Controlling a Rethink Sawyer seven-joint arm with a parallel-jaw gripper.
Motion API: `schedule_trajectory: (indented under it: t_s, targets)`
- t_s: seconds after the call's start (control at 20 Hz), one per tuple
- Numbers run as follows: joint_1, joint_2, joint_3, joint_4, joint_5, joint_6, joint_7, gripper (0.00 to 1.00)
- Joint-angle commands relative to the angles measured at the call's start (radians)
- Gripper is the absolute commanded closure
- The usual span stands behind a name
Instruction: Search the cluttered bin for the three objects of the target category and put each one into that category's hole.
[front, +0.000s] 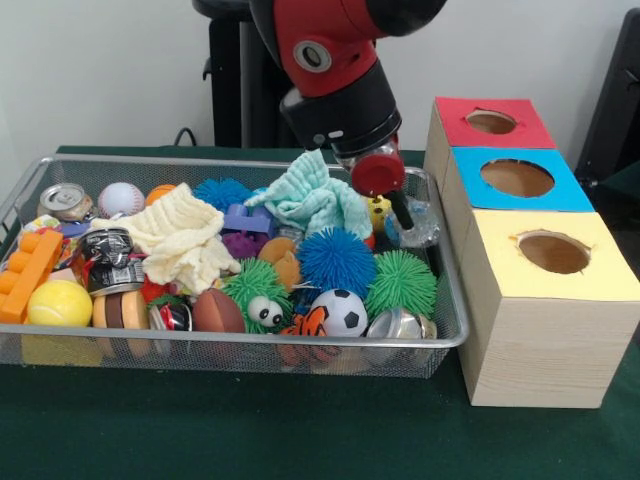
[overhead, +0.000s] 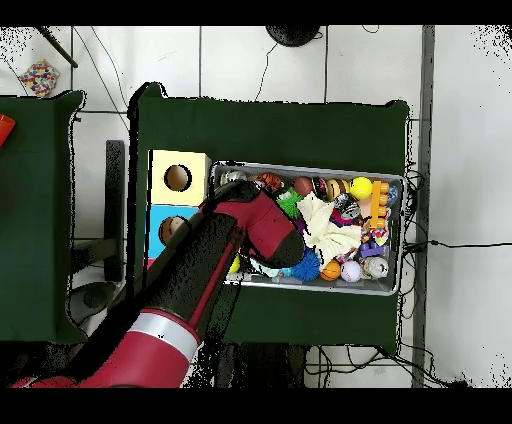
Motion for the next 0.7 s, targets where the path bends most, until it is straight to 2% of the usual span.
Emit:
schedule_trajectory:
  t_s: [0.05,0.7]
  targets:
    - [-0.007,-0.088,0.103,0.098,-0.063,-0.196,-0.04,1.0]
    - [0.011,-0.222,0.047,0.156,-0.131,-0.253,-0.024,1.0]
